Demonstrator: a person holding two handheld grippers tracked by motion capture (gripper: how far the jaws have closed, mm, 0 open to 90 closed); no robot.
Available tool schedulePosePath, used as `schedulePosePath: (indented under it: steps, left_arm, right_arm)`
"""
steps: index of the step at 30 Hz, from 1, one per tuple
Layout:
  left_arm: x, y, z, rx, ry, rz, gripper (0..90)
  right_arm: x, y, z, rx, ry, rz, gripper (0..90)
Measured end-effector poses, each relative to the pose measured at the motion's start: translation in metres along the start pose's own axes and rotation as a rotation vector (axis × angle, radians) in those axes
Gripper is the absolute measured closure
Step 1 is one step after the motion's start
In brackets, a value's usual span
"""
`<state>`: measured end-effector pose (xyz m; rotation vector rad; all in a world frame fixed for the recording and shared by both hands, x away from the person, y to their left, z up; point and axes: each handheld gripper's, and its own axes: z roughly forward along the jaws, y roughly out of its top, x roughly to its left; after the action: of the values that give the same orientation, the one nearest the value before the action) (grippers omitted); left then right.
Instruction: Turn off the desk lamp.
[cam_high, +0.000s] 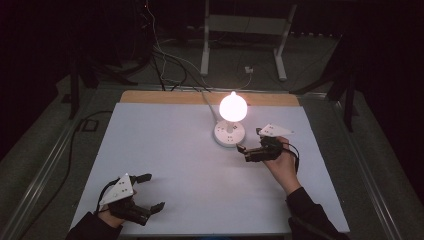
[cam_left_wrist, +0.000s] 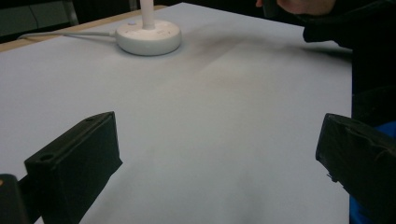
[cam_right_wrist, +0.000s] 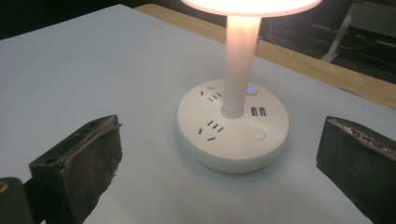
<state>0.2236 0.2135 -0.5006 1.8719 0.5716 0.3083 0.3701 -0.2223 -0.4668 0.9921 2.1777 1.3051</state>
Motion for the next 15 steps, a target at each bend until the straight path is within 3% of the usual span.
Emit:
schedulePosePath:
  steps: [9, 10, 15]
  left_arm:
    - [0.000, 0.000, 0.000, 0.003, 0.001, -0.005, 0.4]
    - [0.000, 0.000, 0.000, 0.003, 0.001, -0.005, 0.4]
    - [0.000, 0.000, 0.000, 0.003, 0.001, -0.007, 0.4]
  right_arm:
    - [-0.015, 0.002, 0.015, 0.015, -0.018, 0.061, 0.0]
    - [-0.018, 0.003, 0.019, 0.010, -0.038, 0.096, 0.0]
    - [-0.021, 0.005, 0.027, 0.007, -0.099, 0.129, 0.0]
